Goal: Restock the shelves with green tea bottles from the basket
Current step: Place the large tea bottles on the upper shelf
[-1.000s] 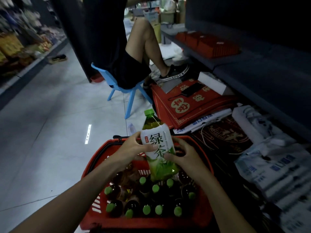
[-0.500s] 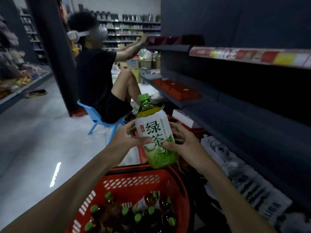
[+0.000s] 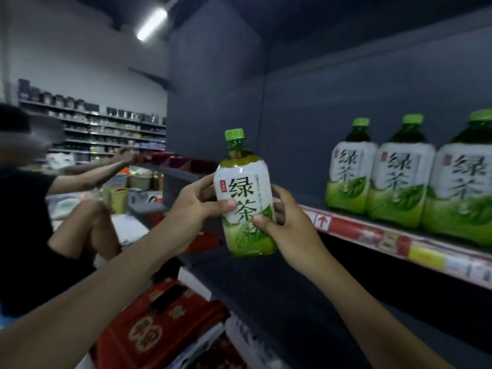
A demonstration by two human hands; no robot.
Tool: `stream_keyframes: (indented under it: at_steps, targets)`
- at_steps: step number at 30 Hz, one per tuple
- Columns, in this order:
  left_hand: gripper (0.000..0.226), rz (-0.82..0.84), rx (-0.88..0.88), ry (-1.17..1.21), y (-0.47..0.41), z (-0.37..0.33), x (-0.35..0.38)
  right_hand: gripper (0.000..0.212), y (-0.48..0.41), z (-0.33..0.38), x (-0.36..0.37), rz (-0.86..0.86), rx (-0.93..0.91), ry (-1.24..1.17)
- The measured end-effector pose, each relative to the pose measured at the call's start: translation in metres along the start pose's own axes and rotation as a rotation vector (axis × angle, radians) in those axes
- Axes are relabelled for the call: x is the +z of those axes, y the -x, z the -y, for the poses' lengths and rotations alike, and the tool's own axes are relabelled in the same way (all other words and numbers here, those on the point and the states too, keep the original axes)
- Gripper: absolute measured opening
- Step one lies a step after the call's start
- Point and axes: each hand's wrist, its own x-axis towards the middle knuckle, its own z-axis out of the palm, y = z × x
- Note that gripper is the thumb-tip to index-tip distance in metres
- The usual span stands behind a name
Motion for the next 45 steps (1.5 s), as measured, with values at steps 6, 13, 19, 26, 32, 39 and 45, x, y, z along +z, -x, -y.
stream_keyframes:
  at_steps: [6,13,19,26,32,39,45]
  targets:
    - [0.054,0.134,0.087,-0.017,-0.09,0.005,0.044,0.062,-0.048,-0.004,-0.048,-0.174,-0.032,0.193]
    - [0.047,0.205,0.068,-0.004,-0.155,0.036,0.086,0.047,-0.085,-0.035,-0.073,-0.384,0.018,0.524]
    - [0.042,0.113,0.073,0.034,-0.168,0.066,0.101,0.053,-0.091,-0.044,-0.079,-0.45,0.012,0.821]
    - [0.079,0.175,0.113,-0.244,-0.152,0.093,0.113,0.088,-0.088,-0.048,-0.085,-0.351,-0.006,1.081]
    - [0.074,0.187,0.049,-0.243,-0.161,0.1,0.115,0.087,-0.077,-0.05,-0.102,-0.303,-0.046,1.345]
    - [0.077,0.233,0.019,-0.365,-0.169,0.101,0.119,0.073,-0.066,-0.042,-0.131,-0.282,-0.107,1.662]
    - [0.076,0.235,-0.013,-0.418,-0.173,0.099,0.122,0.065,-0.063,-0.038,-0.134,-0.271,-0.111,1.721]
